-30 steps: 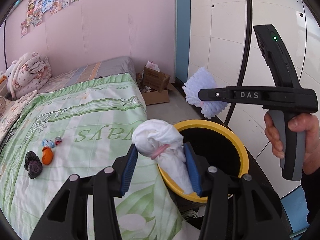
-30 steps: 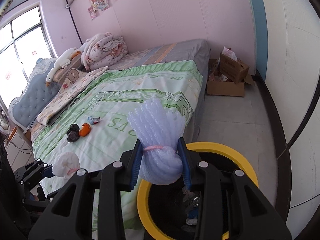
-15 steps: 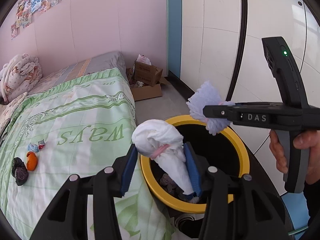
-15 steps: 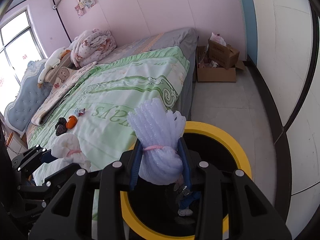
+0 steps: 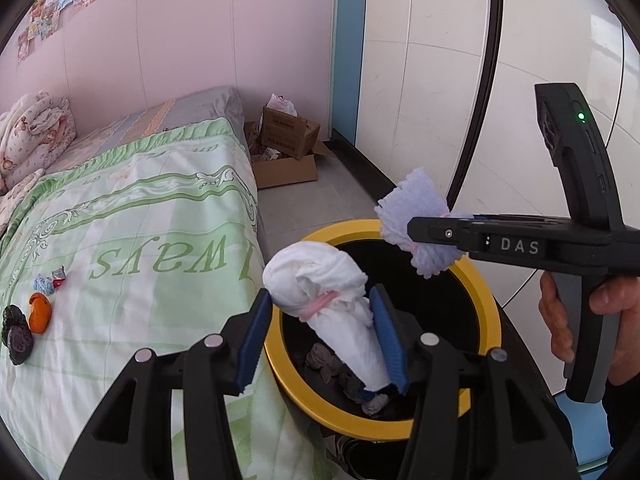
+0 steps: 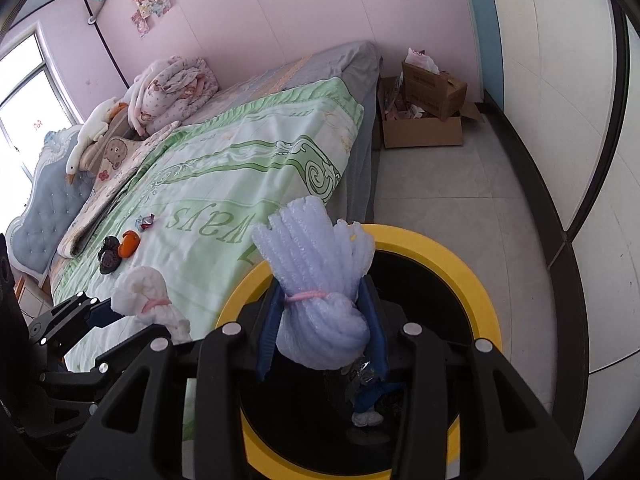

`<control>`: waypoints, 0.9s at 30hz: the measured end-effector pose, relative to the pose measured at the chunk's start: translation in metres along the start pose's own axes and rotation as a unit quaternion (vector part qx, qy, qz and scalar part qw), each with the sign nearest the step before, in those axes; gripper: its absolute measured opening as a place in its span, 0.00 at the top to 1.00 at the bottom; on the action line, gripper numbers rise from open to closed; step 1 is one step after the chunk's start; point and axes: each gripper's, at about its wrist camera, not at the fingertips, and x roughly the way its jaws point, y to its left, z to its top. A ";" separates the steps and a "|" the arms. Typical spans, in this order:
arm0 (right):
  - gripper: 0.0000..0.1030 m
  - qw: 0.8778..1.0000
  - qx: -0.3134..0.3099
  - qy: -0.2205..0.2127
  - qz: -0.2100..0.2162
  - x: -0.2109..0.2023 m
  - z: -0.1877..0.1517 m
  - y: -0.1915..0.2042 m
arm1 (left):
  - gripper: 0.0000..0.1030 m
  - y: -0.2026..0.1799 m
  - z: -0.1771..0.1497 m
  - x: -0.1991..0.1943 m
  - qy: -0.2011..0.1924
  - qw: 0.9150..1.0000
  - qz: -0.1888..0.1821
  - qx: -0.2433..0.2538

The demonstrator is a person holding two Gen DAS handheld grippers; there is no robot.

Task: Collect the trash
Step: 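Open both tools to drop the net and tissue into the bin, then move both tools back over the bed toward the black bag and orange peel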

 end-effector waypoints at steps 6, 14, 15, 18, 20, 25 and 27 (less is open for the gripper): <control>0.54 1.000 0.010 -0.003 -0.002 -0.001 0.002 -0.003 | 0.39 0.002 -0.001 -0.001 -0.003 1.000 0.000 -0.007; 0.53 1.000 0.024 -0.007 -0.007 -0.007 0.001 -0.009 | 0.37 0.010 0.000 -0.005 -0.004 1.000 0.003 -0.019; 0.53 1.000 0.025 -0.008 -0.007 -0.008 0.002 -0.008 | 0.36 0.012 0.000 -0.006 -0.004 1.000 0.003 -0.020; 0.53 1.000 0.027 -0.010 -0.004 -0.013 0.004 -0.005 | 0.33 0.019 0.000 -0.012 -0.010 1.000 0.010 -0.026; 0.52 1.000 0.027 -0.014 -0.001 -0.017 0.006 -0.002 | 0.32 0.024 0.000 -0.017 -0.014 0.999 0.014 -0.030; 0.46 1.000 0.014 -0.026 0.007 -0.025 0.015 0.017 | 0.28 0.046 -0.001 -0.032 -0.024 0.998 0.035 -0.043; 0.46 1.000 0.007 -0.028 0.013 -0.027 0.019 0.027 | 0.27 0.055 -0.002 -0.038 -0.028 0.997 0.046 -0.047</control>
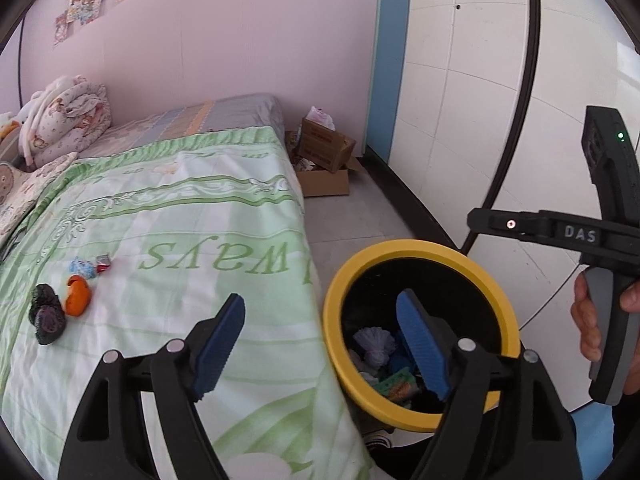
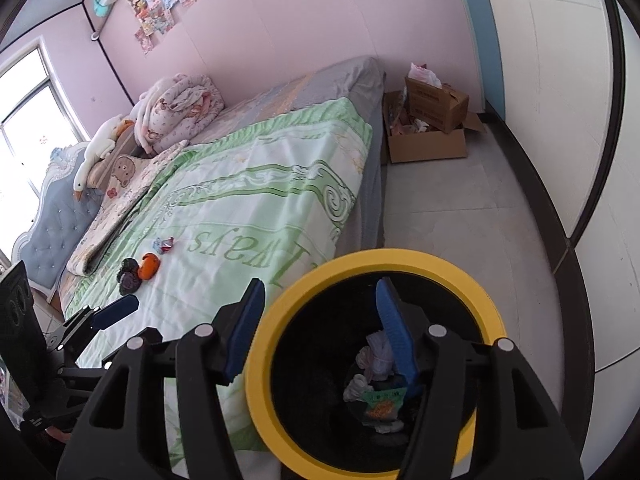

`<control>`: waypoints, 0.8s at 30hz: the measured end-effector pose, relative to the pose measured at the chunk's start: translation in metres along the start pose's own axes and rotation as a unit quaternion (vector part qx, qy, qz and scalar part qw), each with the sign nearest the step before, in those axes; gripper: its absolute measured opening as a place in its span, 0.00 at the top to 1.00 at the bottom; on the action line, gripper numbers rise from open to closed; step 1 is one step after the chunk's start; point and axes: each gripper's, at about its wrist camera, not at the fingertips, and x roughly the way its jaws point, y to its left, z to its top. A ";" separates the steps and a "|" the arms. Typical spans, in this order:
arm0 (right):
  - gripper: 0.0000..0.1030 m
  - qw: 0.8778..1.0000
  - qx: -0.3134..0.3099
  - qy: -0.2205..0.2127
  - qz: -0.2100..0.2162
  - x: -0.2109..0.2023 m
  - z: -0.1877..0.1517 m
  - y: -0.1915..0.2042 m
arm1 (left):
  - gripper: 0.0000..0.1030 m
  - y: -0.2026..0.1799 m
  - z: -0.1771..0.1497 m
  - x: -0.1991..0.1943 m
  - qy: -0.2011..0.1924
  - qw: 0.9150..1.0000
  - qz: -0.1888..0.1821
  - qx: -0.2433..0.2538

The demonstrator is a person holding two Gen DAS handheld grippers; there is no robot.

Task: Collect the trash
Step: 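Move both tools back over the bed toward the black bag and orange peel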

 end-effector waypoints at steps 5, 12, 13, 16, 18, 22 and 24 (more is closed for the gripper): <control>0.45 1.000 -0.022 -0.003 0.013 -0.001 0.009 0.032 | 0.25 0.026 -0.001 -0.012 -0.006 1.000 0.023 -0.013; 0.44 0.998 -0.054 0.000 0.037 0.008 0.020 0.084 | 0.25 0.069 -0.003 -0.025 -0.015 0.997 0.063 -0.029; 0.44 0.998 -0.058 0.000 0.039 0.010 0.021 0.091 | 0.25 0.077 -0.004 -0.027 -0.015 0.997 0.070 -0.033; 0.43 0.996 -0.071 0.003 0.048 0.016 0.025 0.113 | 0.25 0.099 -0.008 -0.030 -0.013 0.995 0.090 -0.043; 0.43 0.995 -0.080 0.007 0.054 0.023 0.027 0.128 | 0.25 0.117 -0.011 -0.031 -0.011 0.993 0.106 -0.052; 0.43 0.993 -0.098 0.017 0.063 0.041 0.030 0.156 | 0.24 0.151 -0.017 -0.030 -0.002 0.989 0.131 -0.073; 0.43 0.992 -0.107 0.021 0.066 0.052 0.031 0.170 | 0.25 0.169 -0.020 -0.029 0.001 0.986 0.145 -0.082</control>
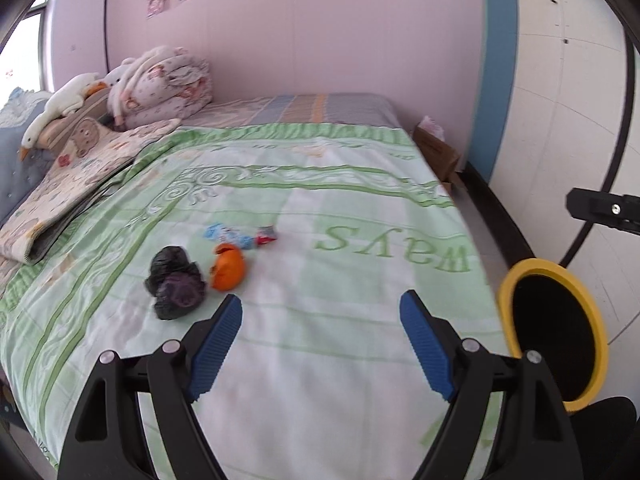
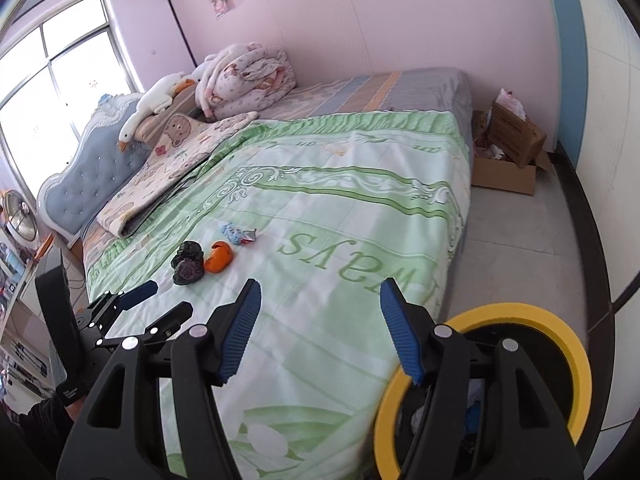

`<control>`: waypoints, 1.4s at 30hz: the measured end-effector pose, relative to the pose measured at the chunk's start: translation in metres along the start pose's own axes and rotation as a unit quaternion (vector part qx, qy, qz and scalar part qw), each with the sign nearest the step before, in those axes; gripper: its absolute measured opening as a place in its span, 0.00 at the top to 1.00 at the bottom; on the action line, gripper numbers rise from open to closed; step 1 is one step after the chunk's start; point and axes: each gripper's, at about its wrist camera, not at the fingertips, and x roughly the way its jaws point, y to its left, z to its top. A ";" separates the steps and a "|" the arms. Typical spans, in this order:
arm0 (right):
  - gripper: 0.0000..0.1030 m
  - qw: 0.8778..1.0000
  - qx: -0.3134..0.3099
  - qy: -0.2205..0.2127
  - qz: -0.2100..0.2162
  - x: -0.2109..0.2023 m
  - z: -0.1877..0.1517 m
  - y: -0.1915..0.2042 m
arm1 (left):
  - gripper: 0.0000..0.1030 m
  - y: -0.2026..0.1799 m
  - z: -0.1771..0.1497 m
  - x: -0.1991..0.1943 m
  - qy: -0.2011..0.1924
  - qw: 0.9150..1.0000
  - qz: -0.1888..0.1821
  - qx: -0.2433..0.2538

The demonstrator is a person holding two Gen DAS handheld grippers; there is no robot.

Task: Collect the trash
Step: 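Move both tools back over the bed toward the black bag and orange peel, then grasp the small silver wrapper with the right tool while the left tool grasps the black bag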

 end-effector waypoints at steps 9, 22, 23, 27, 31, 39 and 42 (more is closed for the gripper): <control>0.43 0.998 -0.057 0.030 0.009 0.077 0.016 0.046 | 0.24 0.078 -0.002 0.033 0.023 0.997 0.060 -0.043; 0.43 0.985 -0.139 0.092 0.041 0.216 0.019 0.093 | 0.24 0.146 -0.001 0.089 0.052 0.990 0.083 -0.097; 0.43 0.983 -0.148 0.097 0.041 0.227 0.019 0.095 | 0.24 0.149 0.000 0.092 0.052 0.990 0.082 -0.100; 0.43 0.977 -0.182 0.107 0.039 0.259 0.021 0.106 | 0.24 0.157 0.002 0.104 0.053 0.990 0.080 -0.106; 0.43 0.977 -0.174 0.114 0.053 0.287 0.030 0.110 | 0.24 0.165 0.004 0.114 0.052 0.989 0.071 -0.119; 0.44 0.981 -0.124 0.121 0.092 0.322 0.049 0.110 | 0.24 0.175 0.006 0.127 0.045 0.988 0.052 -0.138; 0.48 0.981 -0.099 0.129 0.105 0.334 0.057 0.108 | 0.25 0.174 0.007 0.133 0.047 0.989 0.050 -0.134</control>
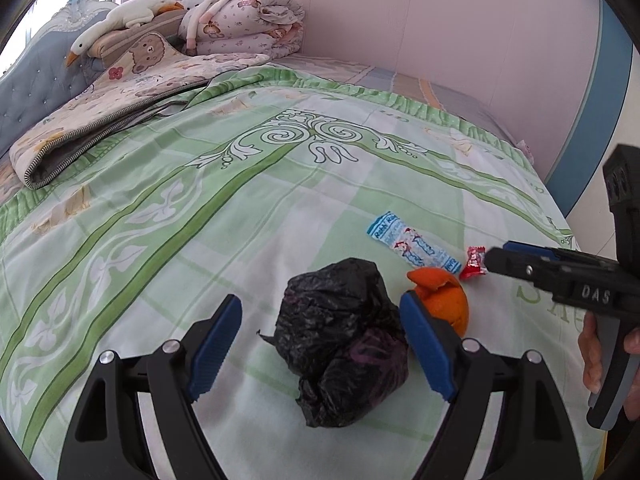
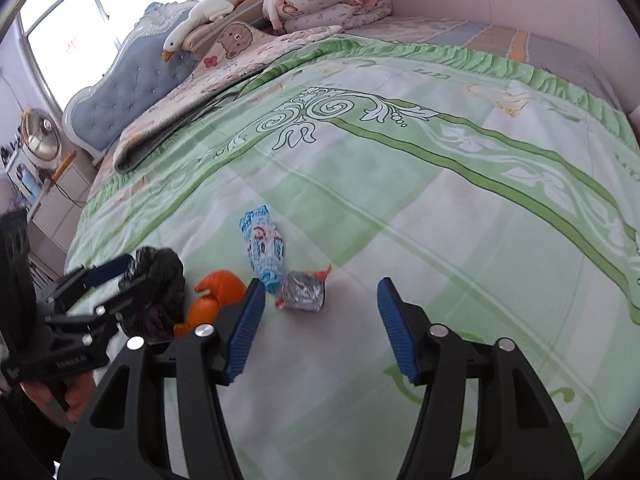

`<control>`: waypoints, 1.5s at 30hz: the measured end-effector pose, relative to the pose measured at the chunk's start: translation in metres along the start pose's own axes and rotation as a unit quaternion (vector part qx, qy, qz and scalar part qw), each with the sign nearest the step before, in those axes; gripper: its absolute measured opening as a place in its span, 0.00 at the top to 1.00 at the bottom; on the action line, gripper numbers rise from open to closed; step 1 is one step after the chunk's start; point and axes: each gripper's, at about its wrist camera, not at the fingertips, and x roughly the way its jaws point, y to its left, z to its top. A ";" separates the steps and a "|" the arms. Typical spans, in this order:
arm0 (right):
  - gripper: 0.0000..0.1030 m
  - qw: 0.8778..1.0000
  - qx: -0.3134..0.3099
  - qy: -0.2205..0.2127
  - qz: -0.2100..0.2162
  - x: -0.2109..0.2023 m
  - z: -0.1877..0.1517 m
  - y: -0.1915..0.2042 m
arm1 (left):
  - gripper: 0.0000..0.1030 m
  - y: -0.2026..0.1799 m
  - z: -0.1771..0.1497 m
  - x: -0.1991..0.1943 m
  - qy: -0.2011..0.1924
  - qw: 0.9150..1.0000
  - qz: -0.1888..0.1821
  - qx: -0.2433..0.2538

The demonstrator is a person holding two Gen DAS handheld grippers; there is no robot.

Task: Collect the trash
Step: 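Grasp the small silver wrapper with the right tool while the left tool grasps the black bag, then carry the silver wrapper and black bag over the bin with both tools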

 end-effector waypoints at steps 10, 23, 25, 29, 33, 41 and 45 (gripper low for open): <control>0.64 0.999 0.025 0.030 0.001 0.025 0.004 0.000 | 0.30 -0.005 -0.005 0.012 0.008 1.000 -0.004 0.016; 0.84 0.999 -0.011 0.023 -0.043 0.027 -0.009 0.015 | 0.62 -0.017 -0.011 0.011 0.003 0.999 -0.008 0.048; 0.84 0.999 -0.009 0.021 -0.040 0.026 -0.008 0.015 | 0.63 -0.015 -0.010 0.008 -0.002 0.999 -0.012 0.043; 0.84 0.999 -0.007 0.016 -0.035 0.017 -0.008 0.017 | 0.63 -0.013 -0.009 -0.001 -0.012 0.999 -0.014 0.038; 0.84 0.999 -0.011 0.007 -0.034 0.001 -0.008 0.023 | 0.63 -0.014 -0.008 -0.011 -0.018 0.999 -0.013 0.036; 0.84 0.999 -0.003 -0.025 -0.026 -0.054 -0.012 0.028 | 0.63 -0.022 -0.005 -0.046 -0.031 0.999 -0.013 0.042; 0.84 0.999 -0.001 -0.039 -0.030 -0.088 -0.020 0.031 | 0.63 -0.029 -0.003 -0.073 -0.042 0.998 -0.019 0.042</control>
